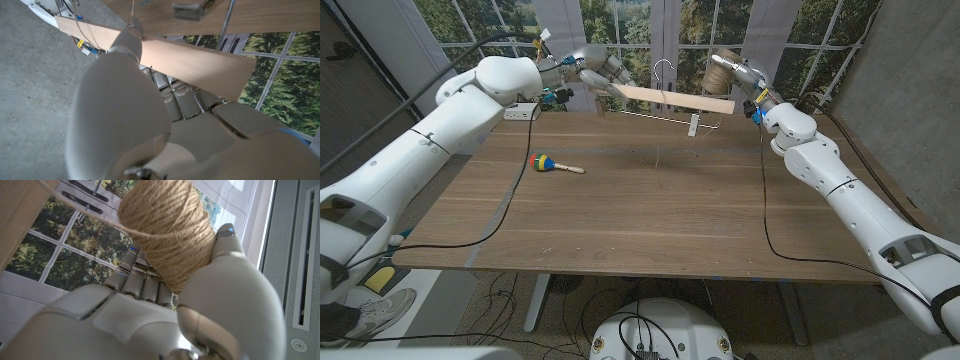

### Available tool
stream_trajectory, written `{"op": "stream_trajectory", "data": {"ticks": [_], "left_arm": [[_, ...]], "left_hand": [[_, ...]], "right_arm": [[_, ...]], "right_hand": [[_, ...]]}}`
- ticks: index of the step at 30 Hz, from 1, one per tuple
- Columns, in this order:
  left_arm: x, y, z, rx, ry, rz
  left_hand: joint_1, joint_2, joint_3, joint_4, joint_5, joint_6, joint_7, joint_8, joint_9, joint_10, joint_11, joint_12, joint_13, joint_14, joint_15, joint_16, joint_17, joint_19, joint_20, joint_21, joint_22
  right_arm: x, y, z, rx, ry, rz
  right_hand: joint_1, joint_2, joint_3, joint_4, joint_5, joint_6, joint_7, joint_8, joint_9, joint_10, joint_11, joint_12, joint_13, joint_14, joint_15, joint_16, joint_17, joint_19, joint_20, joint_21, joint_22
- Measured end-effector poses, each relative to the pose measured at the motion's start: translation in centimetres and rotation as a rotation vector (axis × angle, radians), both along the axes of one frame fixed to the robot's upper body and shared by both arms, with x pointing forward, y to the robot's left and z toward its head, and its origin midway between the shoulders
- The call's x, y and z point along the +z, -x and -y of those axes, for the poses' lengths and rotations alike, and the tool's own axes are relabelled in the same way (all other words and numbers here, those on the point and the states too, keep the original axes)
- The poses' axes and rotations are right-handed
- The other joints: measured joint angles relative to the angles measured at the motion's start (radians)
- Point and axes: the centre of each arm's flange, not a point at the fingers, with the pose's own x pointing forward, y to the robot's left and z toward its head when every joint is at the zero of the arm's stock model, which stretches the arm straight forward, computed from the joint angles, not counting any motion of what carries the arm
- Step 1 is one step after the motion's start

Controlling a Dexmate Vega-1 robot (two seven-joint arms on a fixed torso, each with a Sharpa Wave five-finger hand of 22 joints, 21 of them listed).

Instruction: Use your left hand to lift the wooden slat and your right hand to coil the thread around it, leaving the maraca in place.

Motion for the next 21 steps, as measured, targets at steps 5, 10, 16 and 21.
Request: {"op": "stream_trajectory", "data": {"ticks": [5, 10, 16, 21], "left_arm": [[-0.3, -0.3, 0.1, 0.021, -0.032, -0.012], [-0.5, -0.5, 0.1, 0.048, -0.054, -0.012], [-0.6, -0.6, 0.4, 0.102, -0.069, 0.017], [-0.7, -0.8, 0.5, 0.138, -0.074, 0.037]], "left_hand": [[-0.001, 0.001, 0.000, 0.000, 0.000, 0.000, 0.000, 0.004, 0.002, 0.000, 0.000, 0.000, 0.001, 0.000, 0.000, -0.007, 0.005, -0.004, 0.004, 0.004, 0.000], [-0.001, 0.001, 0.000, 0.000, 0.000, 0.000, 0.000, 0.004, 0.006, 0.000, 0.000, -0.007, 0.001, 0.000, 0.000, -0.007, 0.005, -0.004, 0.004, 0.004, 0.000], [-0.001, 0.001, 0.000, 0.000, 0.000, 0.000, 0.000, 0.004, 0.006, 0.000, 0.000, -0.007, 0.001, 0.000, 0.000, -0.007, 0.005, -0.006, 0.002, 0.007, 0.000], [-0.001, 0.001, 0.000, 0.000, -0.001, 0.000, 0.000, 0.004, 0.006, 0.000, 0.000, -0.007, 0.001, 0.001, -0.001, -0.008, 0.002, -0.007, 0.000, 0.007, 0.000]], "right_arm": [[1.1, 0.3, -0.3, -0.004, 0.037, 0.015], [2.2, 0.7, -0.7, -0.008, 0.071, 0.035], [3.5, 1.6, -1.5, -0.011, 0.116, 0.070], [4.2, 2.4, -2.3, -0.007, 0.145, 0.103]], "right_hand": [[0.000, 0.000, -0.001, 0.001, 0.000, 0.000, 0.000, 0.000, 0.000, 0.000, 0.000, 0.000, 0.000, 0.000, 0.000, 0.000, 0.000, 0.000, 0.000, 0.000, 0.000], [0.000, 0.000, -0.001, 0.001, 0.000, 0.000, 0.000, 0.000, 0.000, 0.000, 0.000, 0.000, 0.000, 0.000, 0.000, 0.000, 0.000, 0.000, 0.000, 0.004, 0.000], [0.000, 0.000, -0.001, 0.001, 0.000, 0.000, 0.000, -0.003, 0.000, 0.000, 0.000, -0.001, -0.001, 0.000, 0.000, -0.004, 0.004, 0.000, 0.000, 0.004, 0.000], [0.000, 0.000, -0.001, 0.001, 0.000, 0.000, 0.000, -0.003, 0.000, 0.000, 0.000, -0.001, -0.001, 0.000, 0.000, -0.004, 0.005, 0.000, 0.000, 0.008, 0.000]]}}
